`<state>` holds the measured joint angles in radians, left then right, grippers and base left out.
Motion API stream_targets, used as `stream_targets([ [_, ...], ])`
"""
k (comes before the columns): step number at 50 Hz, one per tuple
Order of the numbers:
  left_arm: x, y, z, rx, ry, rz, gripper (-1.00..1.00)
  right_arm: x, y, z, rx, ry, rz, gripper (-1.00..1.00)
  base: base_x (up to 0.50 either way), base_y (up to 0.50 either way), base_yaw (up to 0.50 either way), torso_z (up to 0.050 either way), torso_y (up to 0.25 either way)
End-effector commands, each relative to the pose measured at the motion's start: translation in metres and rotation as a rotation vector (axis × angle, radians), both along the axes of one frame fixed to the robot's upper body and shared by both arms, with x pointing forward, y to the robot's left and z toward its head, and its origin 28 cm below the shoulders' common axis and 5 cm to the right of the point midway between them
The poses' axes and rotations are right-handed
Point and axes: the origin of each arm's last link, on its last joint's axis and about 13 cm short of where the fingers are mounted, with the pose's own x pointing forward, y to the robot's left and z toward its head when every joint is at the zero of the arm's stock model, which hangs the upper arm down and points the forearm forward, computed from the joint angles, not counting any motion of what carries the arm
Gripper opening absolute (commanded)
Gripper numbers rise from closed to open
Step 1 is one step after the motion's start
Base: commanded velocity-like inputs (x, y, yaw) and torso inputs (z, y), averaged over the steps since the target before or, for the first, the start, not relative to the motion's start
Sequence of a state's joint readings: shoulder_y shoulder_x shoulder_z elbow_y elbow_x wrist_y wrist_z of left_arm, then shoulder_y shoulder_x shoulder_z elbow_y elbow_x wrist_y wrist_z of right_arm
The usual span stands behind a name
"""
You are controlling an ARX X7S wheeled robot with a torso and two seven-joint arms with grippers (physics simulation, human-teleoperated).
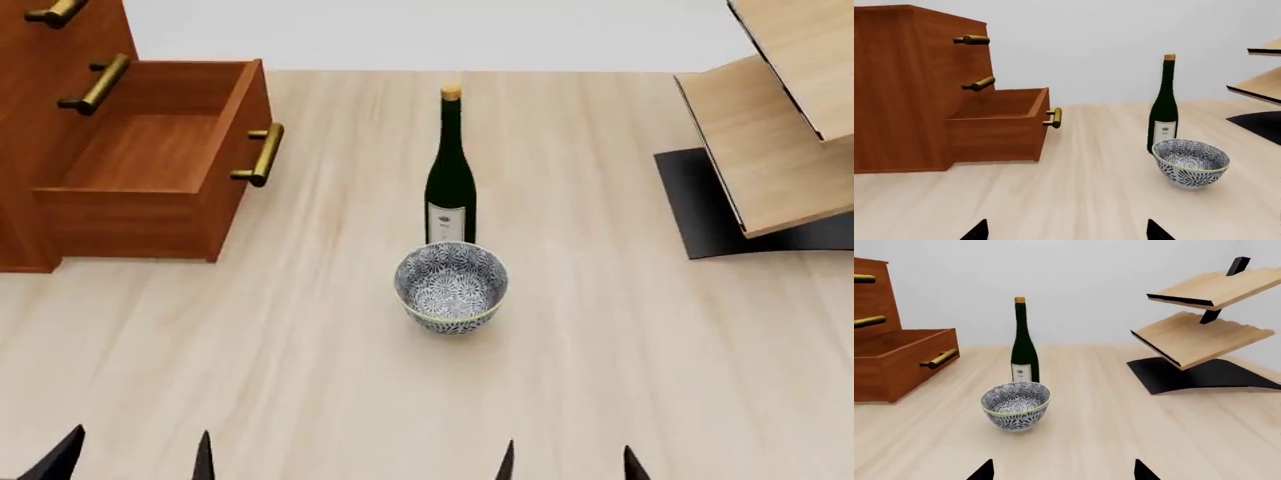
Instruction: Put the wine bottle in the bottom drawer of the cabinet.
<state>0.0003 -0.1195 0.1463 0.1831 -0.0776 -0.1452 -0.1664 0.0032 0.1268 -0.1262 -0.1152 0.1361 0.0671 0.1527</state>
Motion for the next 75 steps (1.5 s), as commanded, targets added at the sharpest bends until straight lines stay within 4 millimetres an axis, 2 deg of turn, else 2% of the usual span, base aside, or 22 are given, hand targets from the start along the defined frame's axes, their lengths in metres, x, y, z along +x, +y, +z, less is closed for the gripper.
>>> stream_targets([
  [1,0.002,0.003,0.036,-0.084,0.026,0.019,1.0,0.0,-0.002,0.031,0.038,-0.037,0.008,1.0,0.0,0.0,0.0,0.0,0.0],
  [7,-0.001,0.006,0.062,-0.055,0.014,0.044,1.0,-0.003,-0.001,0.053,0.032,-0.071,0.022,1.0,0.0,0.0,0.0,0.0,0.0],
  [11,-0.003,0.006,0.074,-0.091,0.048,0.029,1.0,-0.004,-0.002,0.064,0.078,-0.071,0.034,1.0,0.0,0.0,0.0,0.0,0.0],
  [16,-0.008,0.004,0.089,-0.07,0.039,0.015,1.0,-0.007,-0.003,0.08,0.047,-0.099,0.036,1.0,0.0,0.0,0.0,0.0,0.0],
  [23,-0.025,0.0,0.122,-0.055,-0.021,-0.01,1.0,-0.015,-0.002,0.108,0.022,-0.16,0.041,1.0,0.0,0.0,0.0,0.0,0.0],
  [32,-0.042,-0.002,0.146,-0.051,-0.053,-0.027,1.0,-0.025,-0.002,0.125,0.005,-0.198,0.04,1.0,0.0,0.0,0.0,0.0,0.0],
  [35,-0.049,-0.003,0.156,-0.013,-0.117,-0.041,1.0,-0.03,-0.001,0.131,0.005,-0.208,0.042,1.0,0.0,0.0,0.0,0.0,0.0],
  [45,-0.065,-0.006,0.164,0.002,-0.128,-0.048,1.0,-0.047,0.002,0.138,-0.023,-0.237,0.036,1.0,0.0,0.0,0.0,0.0,0.0],
  [53,-0.073,-0.007,0.165,-0.023,-0.133,-0.032,1.0,-0.055,0.004,0.136,-0.011,-0.234,0.042,1.0,0.0,0.0,0.0,0.0,0.0],
  [75,-0.075,-0.005,0.164,-0.037,-0.144,-0.003,1.0,-0.068,0.011,0.149,-0.081,-0.258,0.053,1.0,0.0,0.0,0.0,0.0,0.0],
])
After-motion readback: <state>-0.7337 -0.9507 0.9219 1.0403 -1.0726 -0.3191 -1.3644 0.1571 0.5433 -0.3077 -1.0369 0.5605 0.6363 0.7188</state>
